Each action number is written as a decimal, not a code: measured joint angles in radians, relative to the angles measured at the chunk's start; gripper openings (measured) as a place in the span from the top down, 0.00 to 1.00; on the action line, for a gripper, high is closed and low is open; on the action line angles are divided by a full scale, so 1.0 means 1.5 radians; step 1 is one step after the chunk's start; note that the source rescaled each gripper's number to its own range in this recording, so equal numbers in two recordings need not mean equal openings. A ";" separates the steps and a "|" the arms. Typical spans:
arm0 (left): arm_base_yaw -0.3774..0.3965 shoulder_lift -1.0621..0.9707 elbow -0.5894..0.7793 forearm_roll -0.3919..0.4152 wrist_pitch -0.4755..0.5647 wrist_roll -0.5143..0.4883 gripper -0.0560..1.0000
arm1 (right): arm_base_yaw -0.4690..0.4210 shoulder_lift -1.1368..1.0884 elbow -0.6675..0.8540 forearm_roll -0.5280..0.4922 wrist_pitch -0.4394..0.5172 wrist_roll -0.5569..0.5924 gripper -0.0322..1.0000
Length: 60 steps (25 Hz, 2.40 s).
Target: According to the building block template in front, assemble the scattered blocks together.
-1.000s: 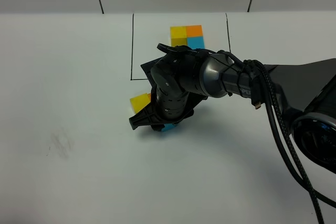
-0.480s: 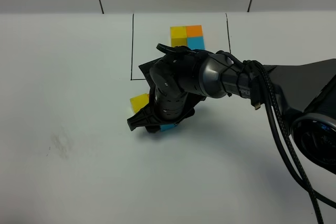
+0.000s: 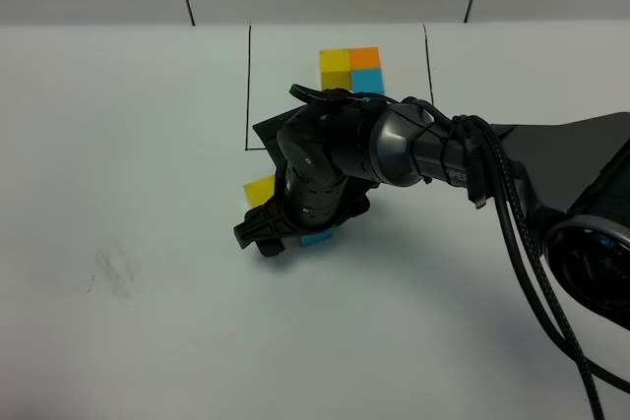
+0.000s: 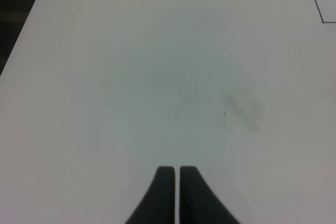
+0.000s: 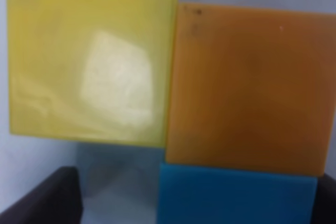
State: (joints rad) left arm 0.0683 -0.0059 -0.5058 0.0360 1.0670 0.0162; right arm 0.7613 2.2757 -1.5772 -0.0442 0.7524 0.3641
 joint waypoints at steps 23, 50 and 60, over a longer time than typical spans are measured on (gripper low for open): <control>0.000 0.000 0.000 0.000 0.000 0.000 0.95 | -0.013 -0.122 0.019 -0.118 0.149 0.041 0.39; 0.000 0.000 0.000 0.000 0.000 0.000 0.95 | -0.156 -0.519 0.433 -0.197 0.100 0.095 0.97; 0.000 0.000 0.000 0.000 0.000 0.000 0.95 | -0.173 -0.908 0.711 -0.217 0.072 0.105 0.97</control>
State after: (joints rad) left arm 0.0683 -0.0059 -0.5058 0.0360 1.0663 0.0162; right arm 0.5020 0.9131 -0.5104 -0.3691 0.8611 0.5221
